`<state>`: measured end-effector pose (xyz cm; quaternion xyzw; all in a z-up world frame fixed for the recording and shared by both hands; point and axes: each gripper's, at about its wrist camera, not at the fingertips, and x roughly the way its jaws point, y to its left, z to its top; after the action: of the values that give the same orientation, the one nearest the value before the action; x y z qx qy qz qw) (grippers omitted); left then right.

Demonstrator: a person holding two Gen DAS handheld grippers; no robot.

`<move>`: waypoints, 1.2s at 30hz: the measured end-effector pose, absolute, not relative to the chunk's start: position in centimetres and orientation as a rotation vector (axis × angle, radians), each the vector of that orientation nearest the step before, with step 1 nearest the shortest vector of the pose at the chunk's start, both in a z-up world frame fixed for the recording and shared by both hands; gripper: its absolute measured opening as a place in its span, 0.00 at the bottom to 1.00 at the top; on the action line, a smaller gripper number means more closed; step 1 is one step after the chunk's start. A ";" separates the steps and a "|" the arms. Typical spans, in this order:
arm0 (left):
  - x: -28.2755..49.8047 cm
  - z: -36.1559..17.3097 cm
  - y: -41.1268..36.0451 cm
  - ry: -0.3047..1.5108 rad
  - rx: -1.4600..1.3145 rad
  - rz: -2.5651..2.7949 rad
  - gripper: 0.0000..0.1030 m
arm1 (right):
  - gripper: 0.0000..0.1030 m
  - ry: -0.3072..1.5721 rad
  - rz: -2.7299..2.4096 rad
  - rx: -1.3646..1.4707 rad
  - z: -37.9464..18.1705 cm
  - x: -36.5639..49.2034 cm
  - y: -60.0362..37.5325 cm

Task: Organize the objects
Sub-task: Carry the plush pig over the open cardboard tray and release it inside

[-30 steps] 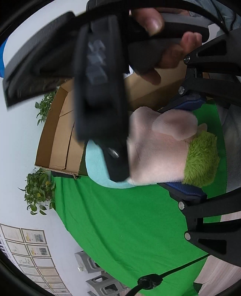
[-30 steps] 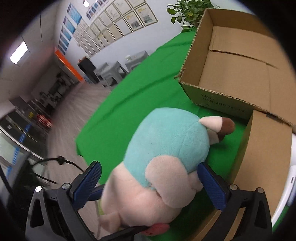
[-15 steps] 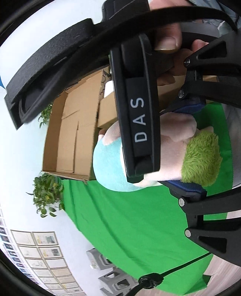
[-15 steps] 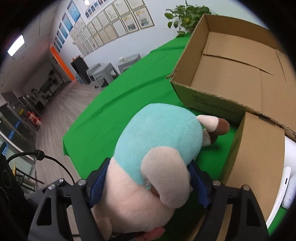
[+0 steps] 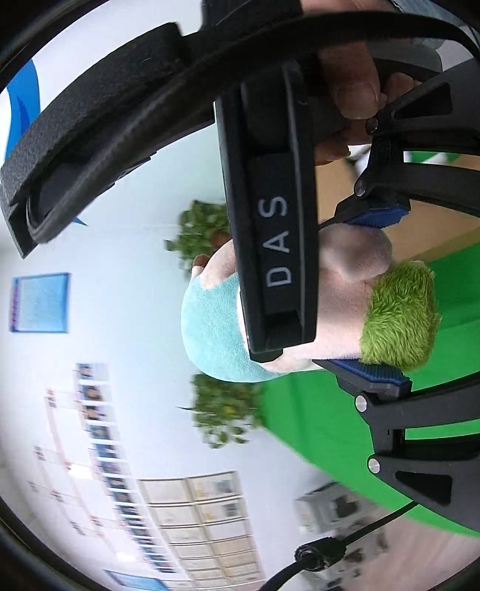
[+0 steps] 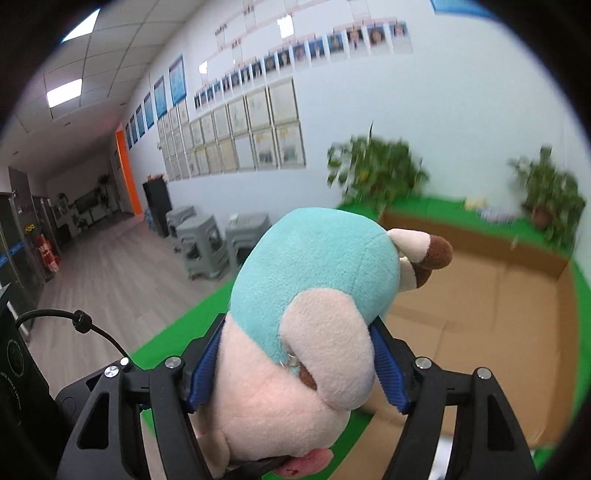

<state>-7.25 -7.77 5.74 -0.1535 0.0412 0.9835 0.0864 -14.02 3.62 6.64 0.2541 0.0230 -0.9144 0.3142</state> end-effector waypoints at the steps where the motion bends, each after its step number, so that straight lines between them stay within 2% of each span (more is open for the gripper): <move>1: -7.7 6.3 -7.6 0.132 -0.432 2.930 0.54 | 0.70 0.060 -2.418 0.647 7.4 -14.3 3.8; 9: -12.3 6.7 -7.7 0.129 -0.416 2.883 0.54 | 0.70 0.048 -2.466 0.613 8.0 -17.0 3.8; 16: -22.9 3.7 -8.1 0.063 -0.506 2.859 0.54 | 0.70 0.065 -2.465 0.694 5.3 -19.8 3.4; 30: -38.5 -6.9 -11.9 -0.037 -0.827 2.804 0.54 | 0.68 0.006 -2.386 0.913 -3.7 -28.3 1.8; 35: -39.6 -10.6 -15.3 -0.052 -0.883 2.806 0.61 | 0.68 -0.012 -2.362 0.954 -5.9 -30.0 1.2; 36: -40.1 -11.1 -16.8 -0.074 -0.877 2.797 0.65 | 0.68 -0.016 -2.355 0.964 -6.2 -30.1 1.0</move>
<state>-40.09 -16.80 -11.12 -0.2975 -0.0250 0.9487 0.1044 -30.15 1.05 -6.23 0.3622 -0.0062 -0.8845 0.2940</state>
